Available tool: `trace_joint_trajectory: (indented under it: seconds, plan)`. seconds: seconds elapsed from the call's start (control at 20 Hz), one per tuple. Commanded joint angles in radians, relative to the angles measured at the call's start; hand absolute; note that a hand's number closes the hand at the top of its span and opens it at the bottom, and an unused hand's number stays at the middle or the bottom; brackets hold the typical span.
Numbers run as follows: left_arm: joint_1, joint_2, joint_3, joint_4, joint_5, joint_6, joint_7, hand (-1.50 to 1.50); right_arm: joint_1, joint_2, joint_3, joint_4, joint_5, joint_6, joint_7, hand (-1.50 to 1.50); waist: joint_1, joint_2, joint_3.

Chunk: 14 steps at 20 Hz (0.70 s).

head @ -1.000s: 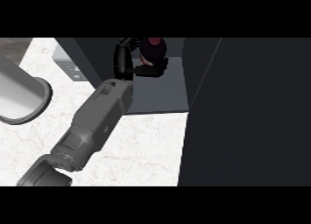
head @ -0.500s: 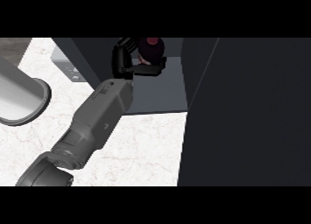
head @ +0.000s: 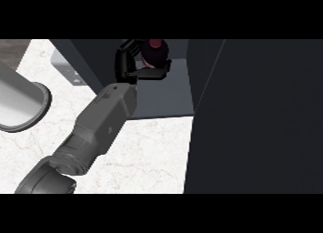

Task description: Pick up the wine, place it into the cabinet and close the cabinet

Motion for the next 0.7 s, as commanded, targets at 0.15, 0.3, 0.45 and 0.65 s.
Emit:
trace_joint_trajectory:
  seconds: [0.15,0.3,0.45,0.65]
  plan:
    - [-0.008,0.030,0.010,0.062,-0.016,0.049,0.027,-1.50,0.007,0.000,0.000,-0.046,-0.033,-0.001,0.013,-1.50,0.000,0.007,-0.003]
    - [0.004,-0.002,-0.001,0.073,-0.034,0.102,-0.009,-1.50,0.035,-0.011,0.015,-0.072,-0.054,0.022,0.025,-1.50,-0.011,0.008,-0.003]
    - [0.024,0.023,-0.005,0.077,-0.045,0.073,-0.014,-1.50,0.041,0.010,0.013,-0.044,-0.025,0.010,-0.005,-1.50,-0.006,0.009,-0.003]
    - [0.012,0.056,-0.020,0.099,-0.065,0.089,0.015,-1.50,0.022,0.012,0.011,-0.069,-0.039,-0.005,0.021,-1.50,-0.019,0.013,-0.003]
